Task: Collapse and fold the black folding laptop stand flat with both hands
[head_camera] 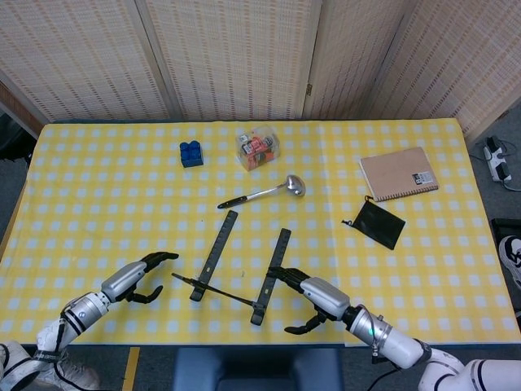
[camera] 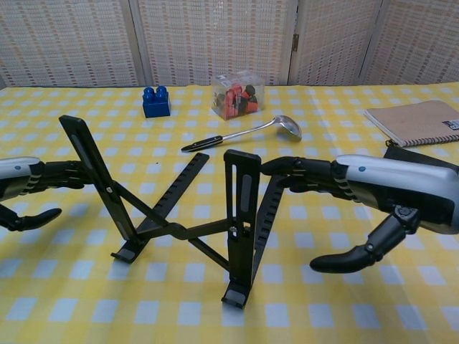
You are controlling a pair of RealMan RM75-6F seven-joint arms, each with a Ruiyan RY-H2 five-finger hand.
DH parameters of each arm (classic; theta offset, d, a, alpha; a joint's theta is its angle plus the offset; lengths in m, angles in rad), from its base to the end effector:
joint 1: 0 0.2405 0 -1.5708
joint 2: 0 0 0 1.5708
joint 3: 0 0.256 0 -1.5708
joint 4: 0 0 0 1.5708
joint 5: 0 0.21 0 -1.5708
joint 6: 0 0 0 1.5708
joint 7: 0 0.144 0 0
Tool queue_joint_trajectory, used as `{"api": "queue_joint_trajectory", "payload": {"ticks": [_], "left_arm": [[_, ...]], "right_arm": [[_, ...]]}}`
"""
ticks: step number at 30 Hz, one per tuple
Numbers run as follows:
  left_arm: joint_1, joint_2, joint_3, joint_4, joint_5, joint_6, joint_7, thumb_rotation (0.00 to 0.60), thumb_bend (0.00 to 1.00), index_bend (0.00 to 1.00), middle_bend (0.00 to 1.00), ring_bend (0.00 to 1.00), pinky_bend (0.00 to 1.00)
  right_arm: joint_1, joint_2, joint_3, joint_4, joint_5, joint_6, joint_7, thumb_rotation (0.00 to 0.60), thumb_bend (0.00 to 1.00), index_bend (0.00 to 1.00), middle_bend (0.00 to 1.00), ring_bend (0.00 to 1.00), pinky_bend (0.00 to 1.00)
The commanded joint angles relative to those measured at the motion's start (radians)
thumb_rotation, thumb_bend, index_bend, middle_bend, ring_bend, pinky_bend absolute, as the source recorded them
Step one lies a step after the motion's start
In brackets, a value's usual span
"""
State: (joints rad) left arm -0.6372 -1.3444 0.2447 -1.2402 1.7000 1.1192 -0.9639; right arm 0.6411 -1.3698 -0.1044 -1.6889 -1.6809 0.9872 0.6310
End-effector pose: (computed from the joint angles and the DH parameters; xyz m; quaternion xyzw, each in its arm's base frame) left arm -0.2731 0.2778 0.0349 -0.6740 -0.6003 -0.3901 0.1821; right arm -0.1582 -0.2291 -0.0085 0.6836 -0.5933 0.4185 0.0749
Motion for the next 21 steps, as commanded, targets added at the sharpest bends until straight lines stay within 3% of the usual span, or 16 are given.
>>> {"api": "queue_joint_trajectory", "payload": {"ticks": [1, 6, 21], "left_arm": [[0.011, 0.012, -0.003, -0.01, -0.007, 0.005, 0.017, 0.6, 0.58, 0.12, 0.13, 0.0, 0.0], [0.029, 0.026, -0.006, -0.021, -0.013, 0.012, 0.034, 0.6, 0.58, 0.12, 0.13, 0.0, 0.0], [0.055, 0.049, -0.017, -0.023, -0.002, 0.031, 0.039, 0.6, 0.58, 0.12, 0.13, 0.0, 0.0]], "right_arm": [[0.016, -0.051, 0.039, -0.006, 0.053, -0.034, -0.058, 0.537, 0.25, 0.0, 0.0, 0.0, 0.0], [0.022, -0.121, 0.078, -0.009, 0.12, -0.057, -0.123, 0.581, 0.25, 0.0, 0.0, 0.0, 0.0], [0.005, -0.263, 0.176, 0.055, 0.265, -0.023, -0.296, 0.6, 0.25, 0.0, 0.0, 0.01, 0.0]]}}
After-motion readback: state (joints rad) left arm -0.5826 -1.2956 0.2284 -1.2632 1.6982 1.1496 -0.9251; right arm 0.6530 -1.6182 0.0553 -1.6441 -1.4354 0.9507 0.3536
